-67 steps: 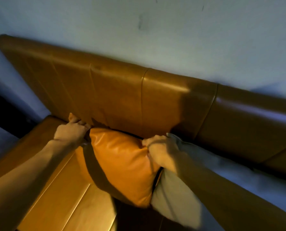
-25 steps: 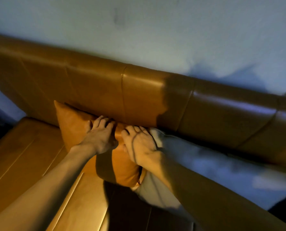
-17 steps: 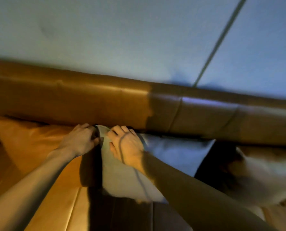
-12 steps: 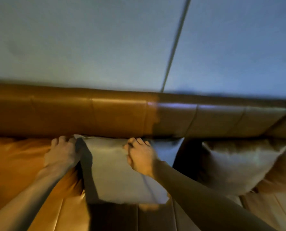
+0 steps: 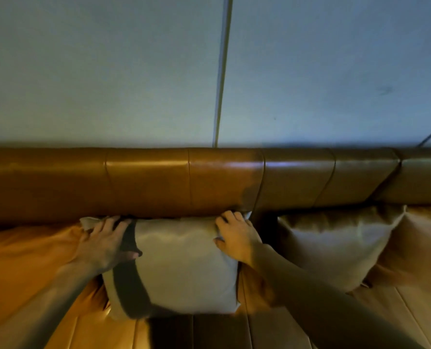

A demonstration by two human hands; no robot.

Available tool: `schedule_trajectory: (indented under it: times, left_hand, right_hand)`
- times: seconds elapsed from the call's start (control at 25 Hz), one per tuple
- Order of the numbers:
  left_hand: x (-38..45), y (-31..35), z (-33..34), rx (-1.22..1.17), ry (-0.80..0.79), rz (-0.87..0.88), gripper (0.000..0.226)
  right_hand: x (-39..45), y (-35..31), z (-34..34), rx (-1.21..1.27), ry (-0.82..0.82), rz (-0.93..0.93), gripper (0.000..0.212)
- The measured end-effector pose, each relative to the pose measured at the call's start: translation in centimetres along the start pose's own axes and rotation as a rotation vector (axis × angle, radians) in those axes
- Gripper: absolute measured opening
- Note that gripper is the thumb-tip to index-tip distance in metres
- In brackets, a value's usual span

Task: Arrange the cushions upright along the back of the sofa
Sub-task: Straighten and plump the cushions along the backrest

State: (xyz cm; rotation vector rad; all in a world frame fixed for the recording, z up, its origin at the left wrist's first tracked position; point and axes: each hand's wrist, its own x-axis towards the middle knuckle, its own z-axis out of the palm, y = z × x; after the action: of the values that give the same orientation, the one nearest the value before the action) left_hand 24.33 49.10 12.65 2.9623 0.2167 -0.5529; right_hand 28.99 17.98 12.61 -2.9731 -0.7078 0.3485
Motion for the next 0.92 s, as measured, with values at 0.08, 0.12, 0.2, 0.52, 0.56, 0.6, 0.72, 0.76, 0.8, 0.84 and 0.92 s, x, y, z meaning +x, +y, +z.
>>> schedule_trajectory:
  times: [0.08, 0.12, 0.2, 0.52, 0.56, 0.6, 0.72, 0.76, 0.8, 0.84, 0.92]
  left_hand:
    - [0.9, 0.8, 0.6, 0.060, -0.006, 0.004, 0.101]
    - [1.3, 1.1, 0.9, 0.073, -0.010, 0.001, 0.102]
    - [2.0, 1.5, 1.6, 0.076, -0.010, -0.014, 0.104]
    - [4.0, 1.4, 1.9, 0.114, -0.053, -0.049, 0.108]
    - [4.0, 1.5, 2.0, 0.121, -0.047, -0.055, 0.107]
    - [3.9, 1.7, 2.0, 0.131, -0.033, -0.054, 0.103]
    - [3.4, 2.6, 1.4, 0.146, -0.018, -0.055, 0.087]
    - [3.3, 2.9, 1.0, 0.147, -0.015, -0.053, 0.084]
    - [3.2, 3.4, 0.6, 0.151, -0.010, -0.046, 0.084]
    - [3.1, 4.0, 0.3, 0.154, 0.002, -0.033, 0.084]
    - [2.9, 5.4, -0.3, 0.159, 0.038, 0.008, 0.085]
  right_hand:
    - [0.7, 0.4, 0.3, 0.013, 0.017, 0.030, 0.053]
    - [1.1, 0.6, 0.6, 0.005, 0.009, 0.042, 0.056]
    - [1.5, 0.8, 1.1, -0.028, -0.023, 0.069, 0.064]
    - [3.1, 2.2, 2.4, -0.004, -0.132, 0.126, 0.085]
    - [3.3, 2.3, 2.3, -0.002, -0.158, 0.122, 0.086]
    - [3.4, 2.3, 2.2, -0.004, -0.169, 0.110, 0.083]
    - [3.5, 2.0, 1.3, -0.007, -0.137, 0.057, 0.062]
    - [3.4, 2.1, 0.9, -0.016, -0.122, 0.050, 0.058]
    - [3.2, 2.4, 0.5, -0.038, -0.112, 0.046, 0.056]
    - [2.8, 2.8, 0.1, -0.075, -0.107, 0.040, 0.055]
    - [2.0, 3.9, -0.8, -0.133, -0.118, 0.031, 0.056]
